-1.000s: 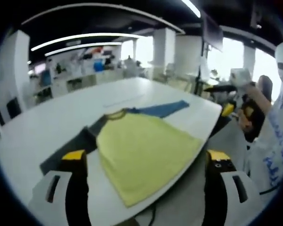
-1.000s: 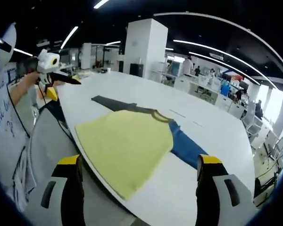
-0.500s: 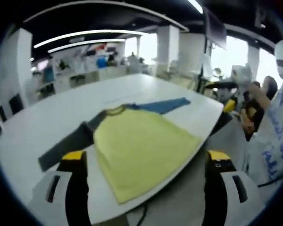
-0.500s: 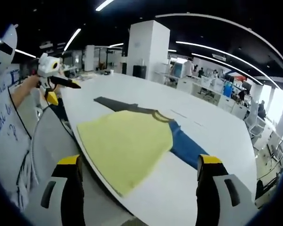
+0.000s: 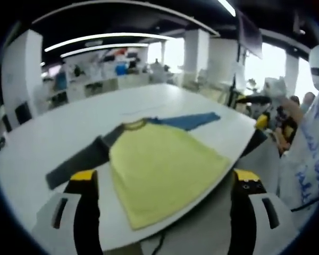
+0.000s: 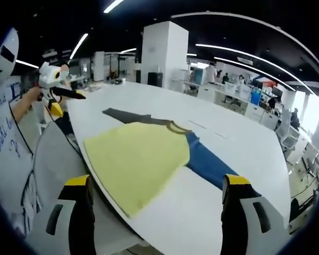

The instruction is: Fold the garment on the visible template until the final outline fits inside the template.

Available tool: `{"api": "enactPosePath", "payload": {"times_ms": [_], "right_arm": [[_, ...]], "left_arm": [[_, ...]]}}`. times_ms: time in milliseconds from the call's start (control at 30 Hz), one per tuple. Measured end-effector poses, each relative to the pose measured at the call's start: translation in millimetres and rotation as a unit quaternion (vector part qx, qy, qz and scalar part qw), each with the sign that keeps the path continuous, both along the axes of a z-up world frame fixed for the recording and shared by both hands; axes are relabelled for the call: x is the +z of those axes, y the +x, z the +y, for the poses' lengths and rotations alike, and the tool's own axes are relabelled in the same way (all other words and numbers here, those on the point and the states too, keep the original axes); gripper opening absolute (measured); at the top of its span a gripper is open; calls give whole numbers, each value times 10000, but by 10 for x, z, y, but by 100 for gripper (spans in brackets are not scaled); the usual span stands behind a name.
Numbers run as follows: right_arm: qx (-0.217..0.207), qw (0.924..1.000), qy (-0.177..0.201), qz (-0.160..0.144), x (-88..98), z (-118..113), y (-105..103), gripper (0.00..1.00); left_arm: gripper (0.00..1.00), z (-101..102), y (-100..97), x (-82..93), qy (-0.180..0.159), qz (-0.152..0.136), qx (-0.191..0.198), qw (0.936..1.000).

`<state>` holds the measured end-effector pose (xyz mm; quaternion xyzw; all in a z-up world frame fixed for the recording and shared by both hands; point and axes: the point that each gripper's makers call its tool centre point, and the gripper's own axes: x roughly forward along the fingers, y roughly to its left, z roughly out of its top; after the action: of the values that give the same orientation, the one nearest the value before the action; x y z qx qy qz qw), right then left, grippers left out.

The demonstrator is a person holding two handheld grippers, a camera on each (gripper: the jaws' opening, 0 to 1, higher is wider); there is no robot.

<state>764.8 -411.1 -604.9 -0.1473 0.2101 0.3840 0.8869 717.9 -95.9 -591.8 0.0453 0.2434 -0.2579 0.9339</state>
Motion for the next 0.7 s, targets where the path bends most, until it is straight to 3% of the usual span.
{"api": "enactPosePath", "payload": {"times_ms": [433, 700], "right_arm": [[-319, 9994, 56, -116, -36, -320, 390, 99], [-588, 9982, 103, -108, -112, -560, 658, 77]], "left_arm": [[99, 25, 16, 47, 188, 45, 60, 9998], [99, 11, 28, 67, 167, 5, 68, 9998]]}}
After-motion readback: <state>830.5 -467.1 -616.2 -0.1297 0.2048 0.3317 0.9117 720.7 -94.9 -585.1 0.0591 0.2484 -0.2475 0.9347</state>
